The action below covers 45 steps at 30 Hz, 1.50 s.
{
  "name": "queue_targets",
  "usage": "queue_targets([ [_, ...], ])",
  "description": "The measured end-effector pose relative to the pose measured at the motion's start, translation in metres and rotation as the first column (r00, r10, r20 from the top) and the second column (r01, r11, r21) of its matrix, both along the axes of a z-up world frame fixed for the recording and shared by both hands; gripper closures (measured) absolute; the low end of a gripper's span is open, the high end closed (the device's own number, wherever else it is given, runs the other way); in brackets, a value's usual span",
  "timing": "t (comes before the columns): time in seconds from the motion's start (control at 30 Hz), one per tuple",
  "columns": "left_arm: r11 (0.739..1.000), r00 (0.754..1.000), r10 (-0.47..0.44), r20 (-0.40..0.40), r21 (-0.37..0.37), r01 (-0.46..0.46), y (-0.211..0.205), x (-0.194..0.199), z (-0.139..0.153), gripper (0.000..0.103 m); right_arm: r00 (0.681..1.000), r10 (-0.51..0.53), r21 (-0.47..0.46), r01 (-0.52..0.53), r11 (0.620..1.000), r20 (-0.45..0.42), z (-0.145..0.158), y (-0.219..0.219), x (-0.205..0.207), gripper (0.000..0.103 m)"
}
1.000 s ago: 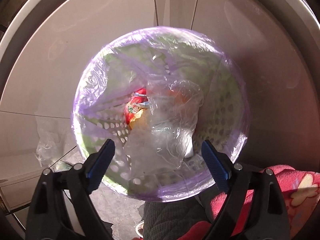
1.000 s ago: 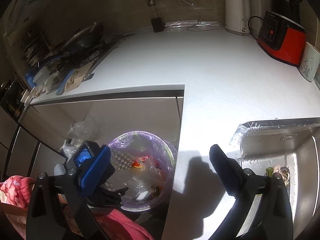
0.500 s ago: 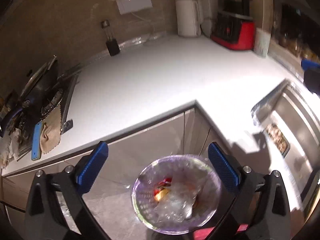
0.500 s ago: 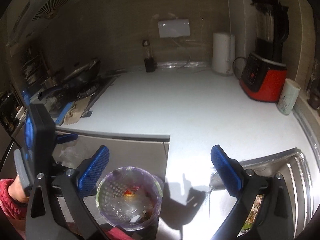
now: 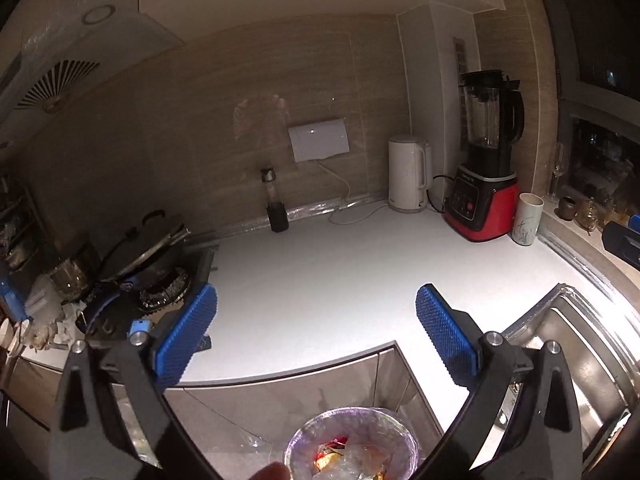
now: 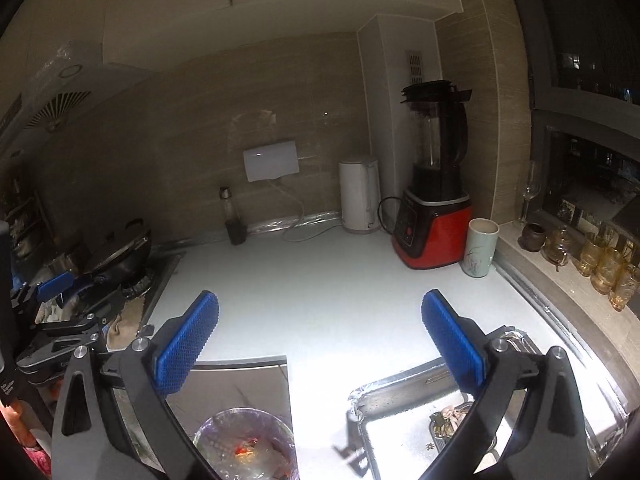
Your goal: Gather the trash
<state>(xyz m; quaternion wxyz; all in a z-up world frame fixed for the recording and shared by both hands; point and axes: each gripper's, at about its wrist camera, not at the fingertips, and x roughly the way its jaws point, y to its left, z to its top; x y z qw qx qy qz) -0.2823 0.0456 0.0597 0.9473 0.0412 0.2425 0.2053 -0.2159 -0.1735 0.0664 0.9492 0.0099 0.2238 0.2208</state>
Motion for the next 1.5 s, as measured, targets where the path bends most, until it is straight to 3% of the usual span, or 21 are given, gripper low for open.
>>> queue_targets([
  [0.13, 0.998, 1.0, -0.008, 0.007, 0.068, 0.007, -0.012, -0.005, 0.012, 0.007, 1.0, -0.012, -0.003, 0.012, 1.0, 0.019, 0.008, -0.005, -0.007, 0.002],
  [0.3, 0.998, 0.998, -0.056, -0.008, -0.017, 0.056, -0.012, 0.001, 0.015, 0.007, 1.0, -0.012, -0.016, 0.012, 1.0, 0.01, 0.008, -0.007, -0.007, 0.002],
  [0.47, 0.998, 0.998, -0.06, -0.017, 0.012, 0.06, -0.022, 0.008, 0.009, 0.007, 1.0, 0.001, -0.022, 0.0, 1.0, 0.001, 0.004, -0.006, -0.005, 0.002],
  [0.6, 0.995, 0.995, -0.095, -0.024, -0.007, 0.095, -0.023, 0.011, 0.007, 0.007, 1.0, -0.004, -0.042, 0.004, 0.999, -0.003, -0.001, -0.002, -0.002, 0.002],
  [1.5, 0.995, 0.995, -0.098, -0.001, -0.036, 0.098, -0.027, 0.017, 0.005, 0.007, 1.0, -0.004, -0.111, 0.002, 0.994, -0.025, -0.012, 0.011, 0.002, 0.002],
])
